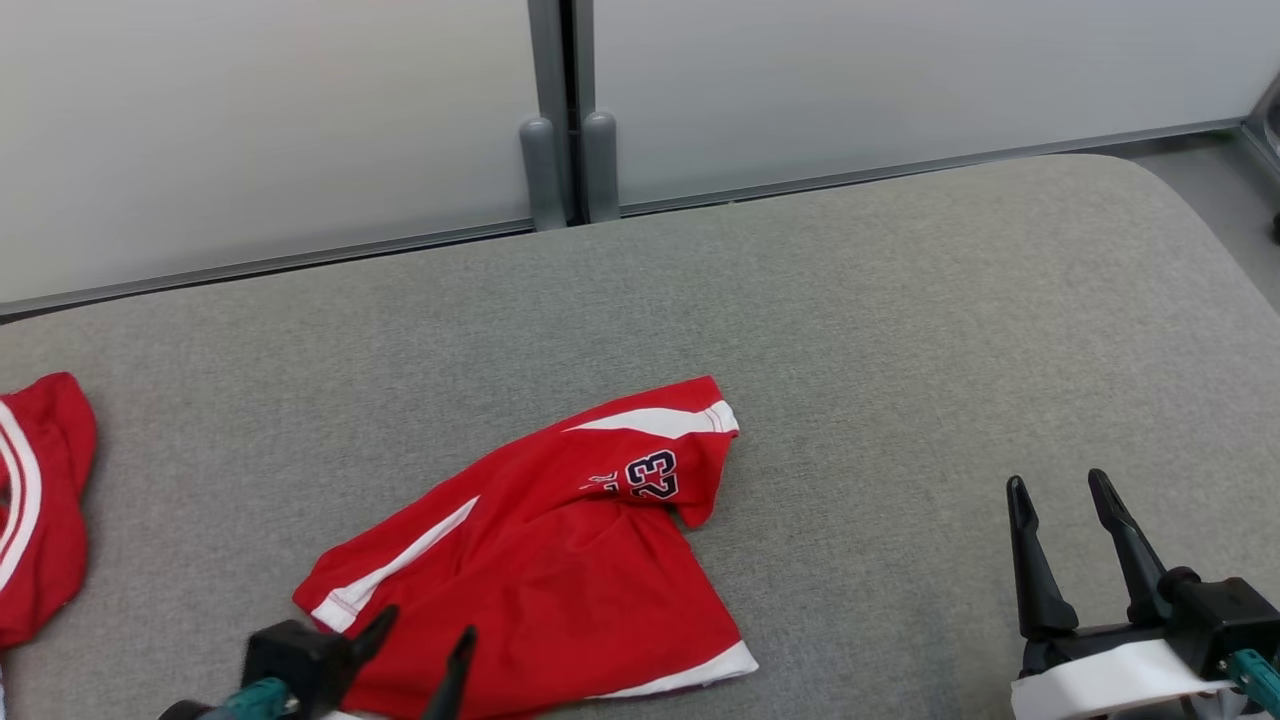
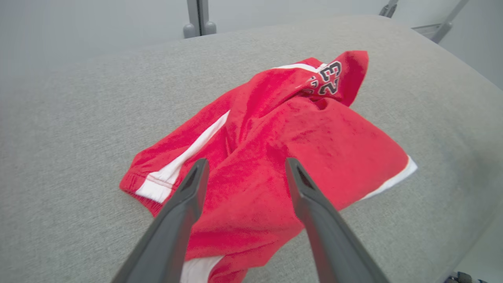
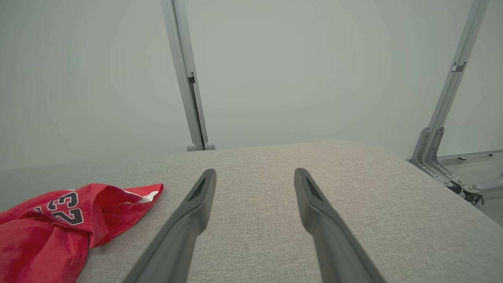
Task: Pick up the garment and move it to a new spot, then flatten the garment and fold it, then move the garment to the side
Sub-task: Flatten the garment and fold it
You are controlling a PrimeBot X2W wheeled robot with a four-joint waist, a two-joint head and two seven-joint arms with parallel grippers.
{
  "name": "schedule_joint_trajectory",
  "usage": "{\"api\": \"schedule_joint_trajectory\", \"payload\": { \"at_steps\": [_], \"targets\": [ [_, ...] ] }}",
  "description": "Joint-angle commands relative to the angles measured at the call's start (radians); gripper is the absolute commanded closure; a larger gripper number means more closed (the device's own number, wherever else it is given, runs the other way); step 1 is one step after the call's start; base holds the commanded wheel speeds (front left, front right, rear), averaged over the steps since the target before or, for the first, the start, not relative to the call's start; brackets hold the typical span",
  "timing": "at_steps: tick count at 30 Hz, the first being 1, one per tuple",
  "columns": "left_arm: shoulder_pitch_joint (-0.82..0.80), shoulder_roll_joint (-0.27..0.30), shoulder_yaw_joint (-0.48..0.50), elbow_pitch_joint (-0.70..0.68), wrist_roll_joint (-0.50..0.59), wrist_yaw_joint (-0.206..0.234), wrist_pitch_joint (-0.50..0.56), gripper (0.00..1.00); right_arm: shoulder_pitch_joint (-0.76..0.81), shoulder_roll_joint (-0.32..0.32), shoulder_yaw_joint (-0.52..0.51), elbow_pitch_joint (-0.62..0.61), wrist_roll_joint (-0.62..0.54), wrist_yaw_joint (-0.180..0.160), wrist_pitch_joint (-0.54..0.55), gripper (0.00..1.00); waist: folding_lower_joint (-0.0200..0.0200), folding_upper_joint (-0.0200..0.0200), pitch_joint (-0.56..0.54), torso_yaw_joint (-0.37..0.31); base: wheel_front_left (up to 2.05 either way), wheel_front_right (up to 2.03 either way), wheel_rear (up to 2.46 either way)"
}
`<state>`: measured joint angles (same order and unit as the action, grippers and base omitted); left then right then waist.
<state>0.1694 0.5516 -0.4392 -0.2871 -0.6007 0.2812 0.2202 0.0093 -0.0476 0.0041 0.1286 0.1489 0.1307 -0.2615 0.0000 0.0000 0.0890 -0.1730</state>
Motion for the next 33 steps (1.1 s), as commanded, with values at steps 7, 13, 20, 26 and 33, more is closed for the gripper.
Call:
{"api": "schedule_joint_trajectory", "payload": {
  "at_steps": [7, 13, 20, 26, 33],
  "targets": [
    [-0.207, -0.088, -0.248, -0.05, 0.122, -0.101, 0.163, 0.0, -0.022, -0.005, 0.017, 0.001, 0.023, 0.0, -0.005, 0.0, 0.0, 0.0, 0.035, -0.093, 0.0, 0.0, 0.0],
    [-0.348, -0.151, -0.38, 0.083, 0.155, -0.239, 0.227, 0.0, -0.037, -0.005, 0.012, 0.002, 0.031, 0.0, -0.005, 0.0, 0.0, 0.0, 0.055, -0.141, 0.0, 0.0, 0.0],
    [-0.463, -0.169, -0.452, 0.283, 0.256, -0.295, 0.244, 0.0, -0.038, -0.005, 0.016, 0.003, 0.051, 0.0, -0.005, 0.0, 0.0, 0.0, 0.059, -0.187, 0.0, 0.0, 0.0],
    [-0.485, -0.169, -0.487, 0.415, 0.272, -0.318, 0.27, 1.0, -0.028, -0.005, 0.013, 0.006, 0.053, 0.0, -0.005, 0.0, 0.0, 0.0, 0.054, -0.191, 0.0, 0.0, 0.0],
    [-0.413, -0.299, -0.315, 0.403, 0.049, -0.284, 0.033, 1.0, -0.023, -0.005, 0.0, 0.003, 0.037, 0.0, -0.005, 0.0, 0.0, 0.0, 0.039, -0.164, 0.0, 0.0, 0.0]
  ]
}}
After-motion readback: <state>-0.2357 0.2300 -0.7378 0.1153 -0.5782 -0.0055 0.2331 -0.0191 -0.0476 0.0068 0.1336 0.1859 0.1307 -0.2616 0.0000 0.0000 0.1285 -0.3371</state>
